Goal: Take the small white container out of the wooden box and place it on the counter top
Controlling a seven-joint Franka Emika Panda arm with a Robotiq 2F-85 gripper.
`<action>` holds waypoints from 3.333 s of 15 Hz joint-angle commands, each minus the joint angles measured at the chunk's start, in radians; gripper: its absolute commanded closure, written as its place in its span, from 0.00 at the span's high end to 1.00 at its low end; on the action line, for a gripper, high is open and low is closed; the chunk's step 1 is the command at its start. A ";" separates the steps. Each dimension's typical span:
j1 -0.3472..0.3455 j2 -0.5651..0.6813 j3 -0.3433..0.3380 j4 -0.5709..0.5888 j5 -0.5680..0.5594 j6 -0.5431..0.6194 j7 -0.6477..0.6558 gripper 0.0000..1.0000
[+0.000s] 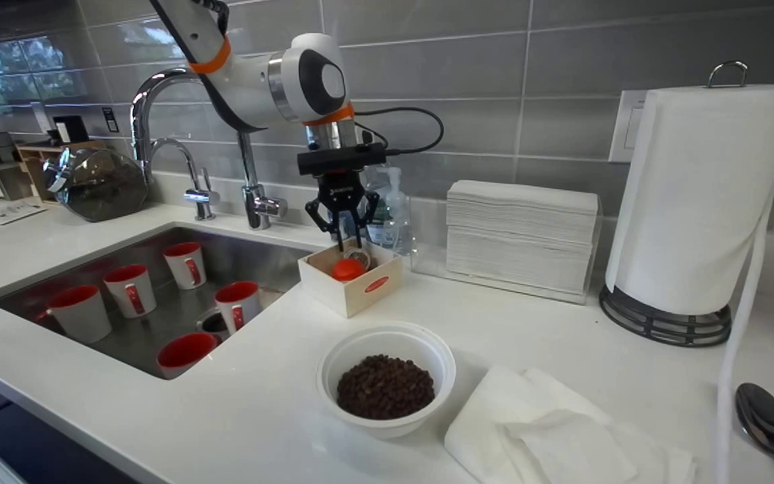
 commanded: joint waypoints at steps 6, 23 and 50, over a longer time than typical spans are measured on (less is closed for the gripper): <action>-0.014 0.037 0.013 0.030 0.014 0.014 -0.006 0.25; -0.007 0.050 0.005 0.013 -0.017 0.041 0.002 0.07; -0.098 -0.230 -0.099 -0.140 -0.013 -0.089 0.089 0.07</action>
